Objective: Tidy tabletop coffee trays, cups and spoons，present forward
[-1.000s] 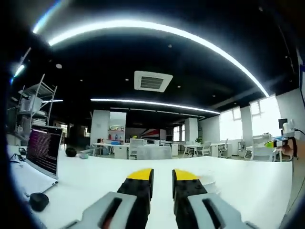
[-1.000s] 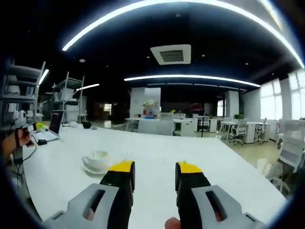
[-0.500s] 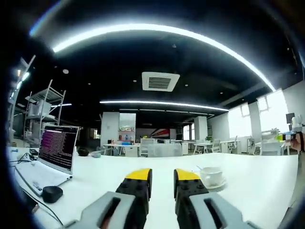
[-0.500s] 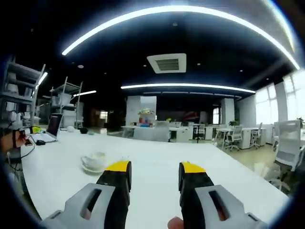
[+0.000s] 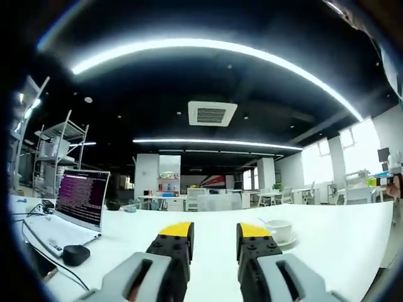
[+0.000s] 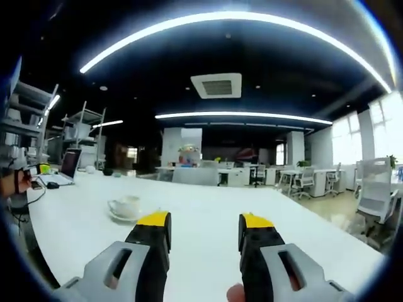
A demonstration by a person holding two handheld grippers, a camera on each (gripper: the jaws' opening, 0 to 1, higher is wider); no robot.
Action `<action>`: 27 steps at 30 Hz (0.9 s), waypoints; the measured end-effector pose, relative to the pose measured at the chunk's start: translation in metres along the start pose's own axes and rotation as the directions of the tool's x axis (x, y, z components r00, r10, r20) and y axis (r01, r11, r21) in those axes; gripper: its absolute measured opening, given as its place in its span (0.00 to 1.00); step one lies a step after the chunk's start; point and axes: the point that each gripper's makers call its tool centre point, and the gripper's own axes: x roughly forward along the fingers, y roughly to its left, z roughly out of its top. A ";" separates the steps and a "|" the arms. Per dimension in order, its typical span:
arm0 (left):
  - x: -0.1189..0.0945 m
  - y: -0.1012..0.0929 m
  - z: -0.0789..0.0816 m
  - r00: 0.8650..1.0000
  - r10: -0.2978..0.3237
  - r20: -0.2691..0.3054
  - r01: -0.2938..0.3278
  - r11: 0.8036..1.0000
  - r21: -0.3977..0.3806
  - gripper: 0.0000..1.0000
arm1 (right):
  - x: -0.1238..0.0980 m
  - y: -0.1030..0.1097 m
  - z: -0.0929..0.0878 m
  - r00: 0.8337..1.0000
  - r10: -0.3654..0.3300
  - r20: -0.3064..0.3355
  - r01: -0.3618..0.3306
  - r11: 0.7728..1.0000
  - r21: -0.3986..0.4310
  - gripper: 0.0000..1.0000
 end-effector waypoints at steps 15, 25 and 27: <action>-0.006 0.001 -0.019 0.999 0.053 -0.012 -0.054 0.998 -0.039 0.30 | -0.004 0.016 -0.023 1.000 0.010 -0.023 -0.008 0.998 0.070 0.43; -0.004 -0.003 -0.024 0.999 0.041 -0.029 -0.041 0.999 -0.015 0.30 | -0.003 0.023 -0.024 0.999 0.024 -0.021 -0.022 0.995 0.095 0.43; -0.003 -0.003 -0.024 0.998 0.044 -0.034 -0.045 0.999 -0.013 0.30 | -0.003 0.024 -0.024 0.999 0.027 -0.021 -0.025 0.995 0.095 0.42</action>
